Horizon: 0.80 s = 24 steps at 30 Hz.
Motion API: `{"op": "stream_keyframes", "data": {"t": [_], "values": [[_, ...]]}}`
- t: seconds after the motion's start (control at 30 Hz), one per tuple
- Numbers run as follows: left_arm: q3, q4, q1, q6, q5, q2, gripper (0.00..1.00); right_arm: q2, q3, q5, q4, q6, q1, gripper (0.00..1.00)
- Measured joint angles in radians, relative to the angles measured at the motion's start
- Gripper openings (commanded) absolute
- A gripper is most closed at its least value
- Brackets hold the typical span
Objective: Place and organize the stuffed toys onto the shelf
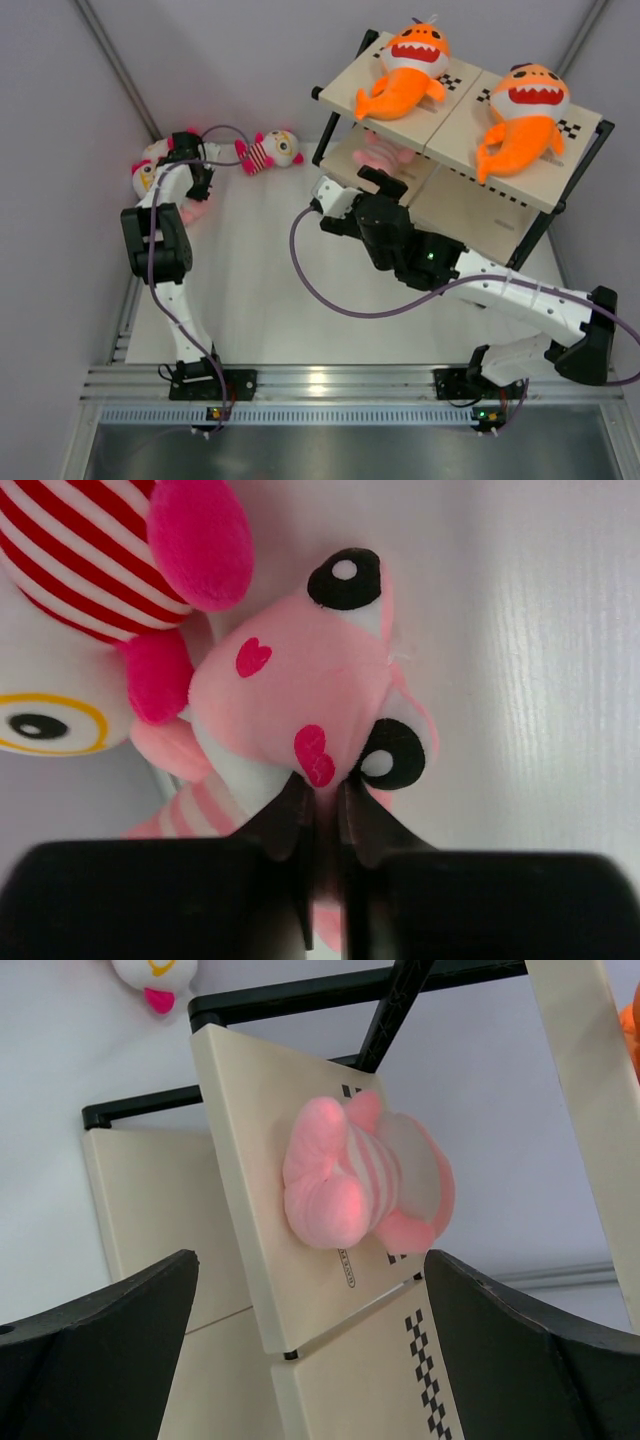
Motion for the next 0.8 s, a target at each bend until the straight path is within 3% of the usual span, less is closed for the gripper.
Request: {"op": "stream_keyframes", "data": {"t": [0.23, 0.33, 0.53, 0.67, 0.8], "values": [[0.010, 0.006, 0.001, -0.046, 0.004, -0.007, 0.00, -0.051, -0.038, -0.004, 0.007, -0.010, 0.041, 0.93], [-0.069, 0.011, 0.004, -0.122, 0.092, -0.088, 0.00, -0.084, -0.077, -0.034, 0.019, -0.049, 0.074, 0.93], [-0.329, -0.042, -0.025, -0.271, 0.357, -0.542, 0.00, -0.144, -0.235, -0.224, 0.137, -0.241, 0.199, 0.93], [-0.418, -0.053, -0.088, -0.339, 0.481, -0.876, 0.00, -0.068, -0.247, -0.307, 0.188, -0.411, 0.285, 0.93], [-0.436, -0.114, -0.182, -0.364, 0.558, -1.023, 0.00, 0.062, -0.230, -0.325, 0.227, -0.584, 0.341, 0.92]]}}
